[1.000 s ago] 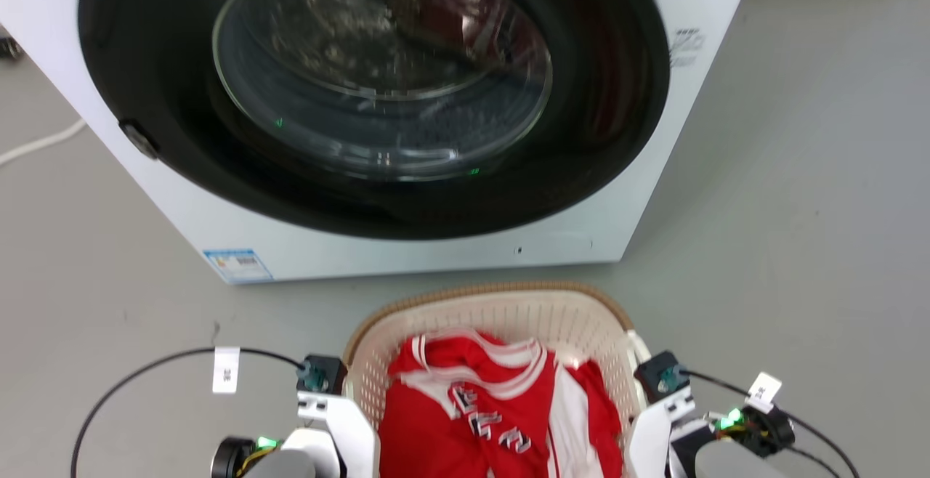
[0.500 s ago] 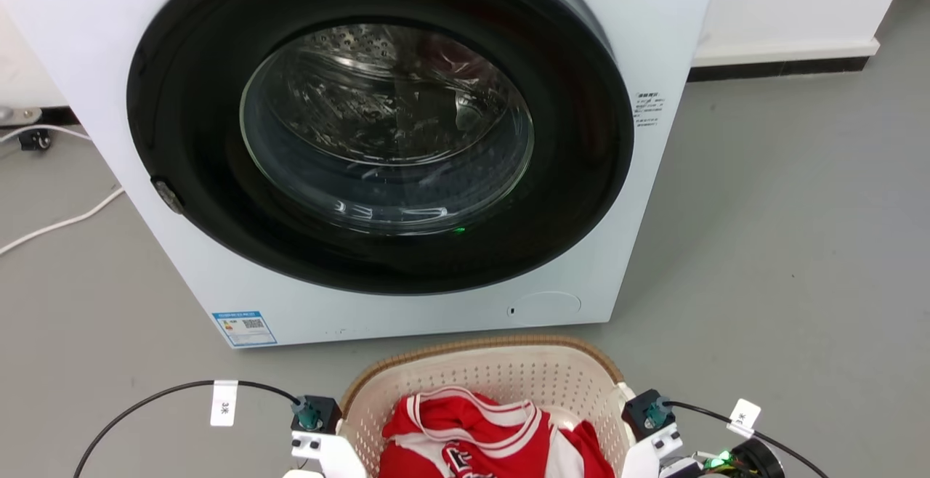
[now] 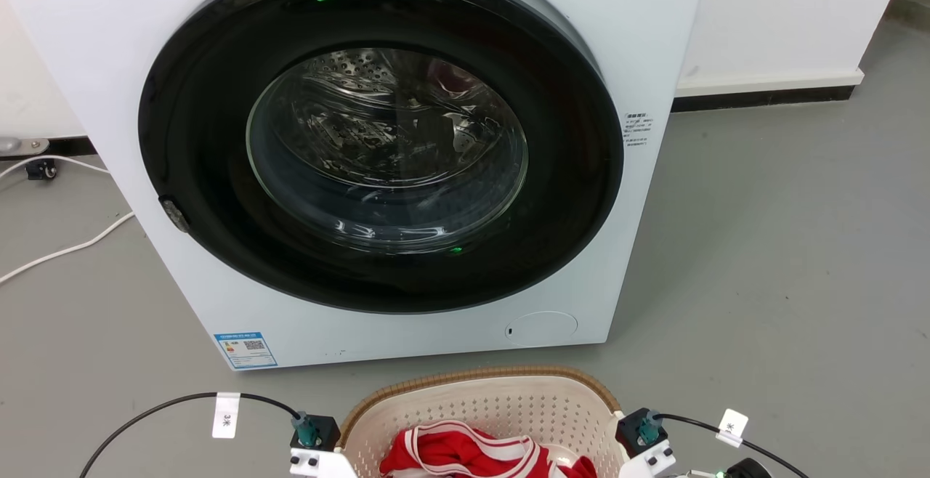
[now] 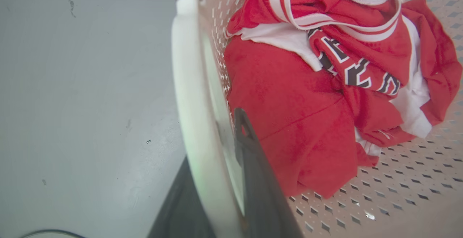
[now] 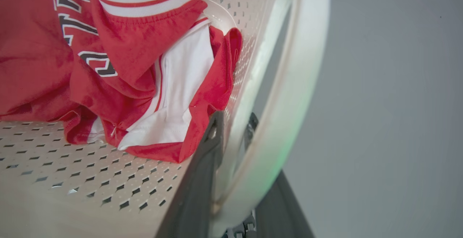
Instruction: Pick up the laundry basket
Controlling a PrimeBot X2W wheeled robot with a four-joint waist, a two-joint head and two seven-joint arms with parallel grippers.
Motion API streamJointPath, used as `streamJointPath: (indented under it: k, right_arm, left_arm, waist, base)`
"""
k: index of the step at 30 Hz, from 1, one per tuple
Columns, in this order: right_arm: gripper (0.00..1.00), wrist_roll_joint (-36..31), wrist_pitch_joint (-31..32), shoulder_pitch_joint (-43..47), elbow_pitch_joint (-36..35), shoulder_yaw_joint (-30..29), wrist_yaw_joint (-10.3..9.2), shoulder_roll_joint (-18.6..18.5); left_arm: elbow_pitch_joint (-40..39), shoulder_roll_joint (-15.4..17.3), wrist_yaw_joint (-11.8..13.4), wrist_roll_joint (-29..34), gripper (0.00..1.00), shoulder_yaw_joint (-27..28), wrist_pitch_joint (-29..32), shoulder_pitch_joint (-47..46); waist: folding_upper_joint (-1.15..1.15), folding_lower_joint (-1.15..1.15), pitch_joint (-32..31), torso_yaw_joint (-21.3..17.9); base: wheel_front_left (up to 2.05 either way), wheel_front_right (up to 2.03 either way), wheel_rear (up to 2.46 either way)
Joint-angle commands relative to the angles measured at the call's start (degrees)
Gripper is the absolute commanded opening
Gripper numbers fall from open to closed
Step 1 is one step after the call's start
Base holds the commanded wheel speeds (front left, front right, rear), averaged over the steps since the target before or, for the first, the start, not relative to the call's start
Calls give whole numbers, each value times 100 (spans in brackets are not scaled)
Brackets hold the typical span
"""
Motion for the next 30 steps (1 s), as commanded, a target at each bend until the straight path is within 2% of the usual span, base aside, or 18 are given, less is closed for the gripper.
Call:
streamJointPath:
  k: [1,15,30]
  right_arm:
    - [0,36,32,12,-4,106,32,60]
    - [0,563,298,-22,-18,591,32,-7]
    - [0,1004,269,-91,-4,1022,32,-77]
  left_arm:
    - [-92,-29,-56,-49,0,-58,21,3]
    - [-151,32,-56,-500,0,-464,260,-51]
    - [-135,96,-56,-848,0,-826,196,-154]
  waist:
    - [0,1,-12,4]
    - [0,1,-17,5]
    - [0,1,-6,24]
  base:
    - [0,0,0]
    - [0,0,0]
    - [0,0,0]
